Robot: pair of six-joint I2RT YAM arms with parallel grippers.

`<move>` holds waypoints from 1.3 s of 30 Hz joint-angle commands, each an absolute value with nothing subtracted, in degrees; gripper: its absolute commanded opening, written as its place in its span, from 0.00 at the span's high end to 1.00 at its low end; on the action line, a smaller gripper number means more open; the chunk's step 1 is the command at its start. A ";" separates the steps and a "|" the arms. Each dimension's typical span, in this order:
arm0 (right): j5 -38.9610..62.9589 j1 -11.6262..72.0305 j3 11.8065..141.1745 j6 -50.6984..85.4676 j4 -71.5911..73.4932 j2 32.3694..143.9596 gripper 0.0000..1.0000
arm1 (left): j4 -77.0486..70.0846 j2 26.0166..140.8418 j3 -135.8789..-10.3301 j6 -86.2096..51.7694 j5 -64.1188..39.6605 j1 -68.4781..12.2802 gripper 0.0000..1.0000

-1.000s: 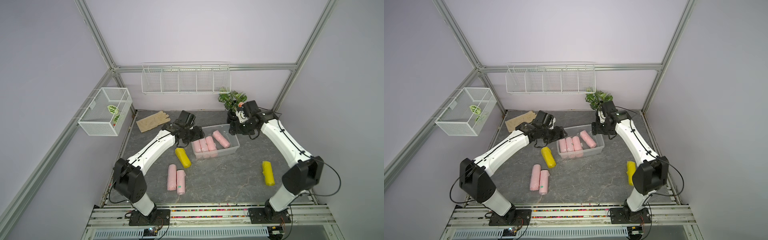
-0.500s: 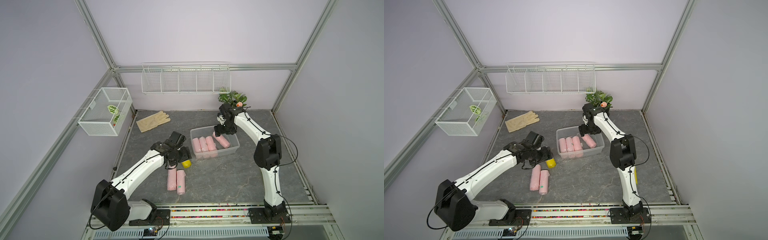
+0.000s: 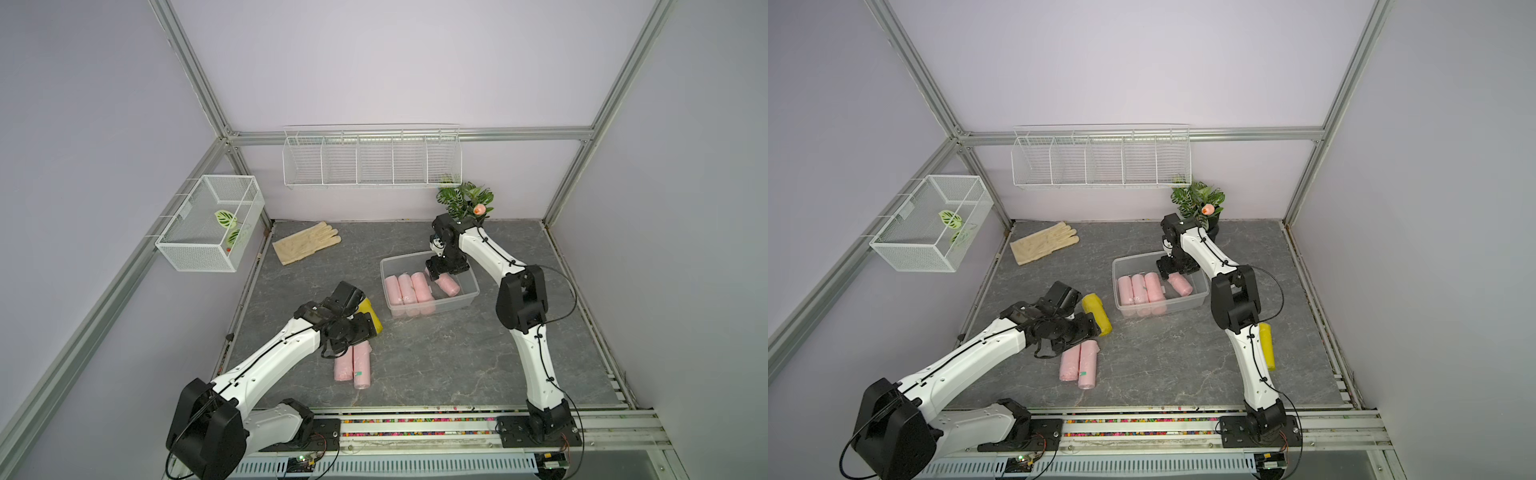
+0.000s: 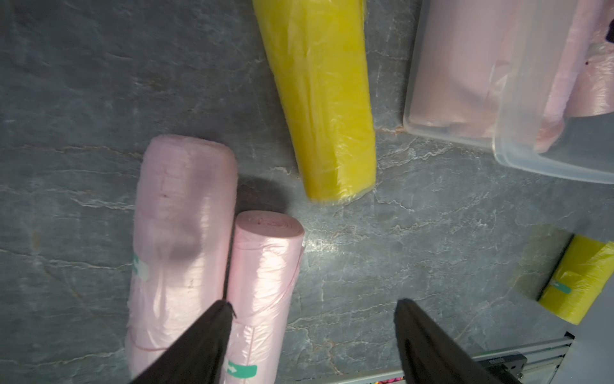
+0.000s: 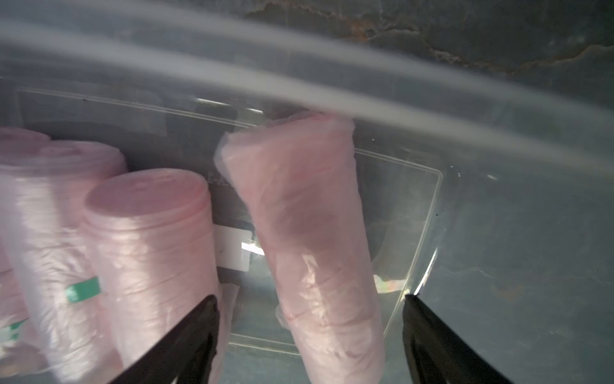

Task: Put the roll of trash bags into the storage box
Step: Place the roll of trash bags in the storage box, then adjust the roll of trash bags in the storage box.

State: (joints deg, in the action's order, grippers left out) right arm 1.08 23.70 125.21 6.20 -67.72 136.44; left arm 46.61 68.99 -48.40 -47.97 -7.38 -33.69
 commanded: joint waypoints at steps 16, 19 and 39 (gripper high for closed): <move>5.41 23.72 121.67 5.54 -69.53 137.16 0.32 | 45.93 68.00 -47.31 -49.42 -8.09 -33.78 0.19; 5.72 23.73 121.29 5.27 -70.08 137.21 0.34 | 45.70 68.09 -47.21 -49.31 -8.29 -33.75 0.18; 14.76 23.70 113.99 14.28 -68.42 130.66 0.43 | 45.69 67.31 -46.93 -48.74 -8.01 -33.75 0.18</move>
State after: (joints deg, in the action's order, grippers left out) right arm 11.66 23.55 116.81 11.55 -65.43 132.14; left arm 45.74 68.27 -47.59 -48.40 -7.99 -33.69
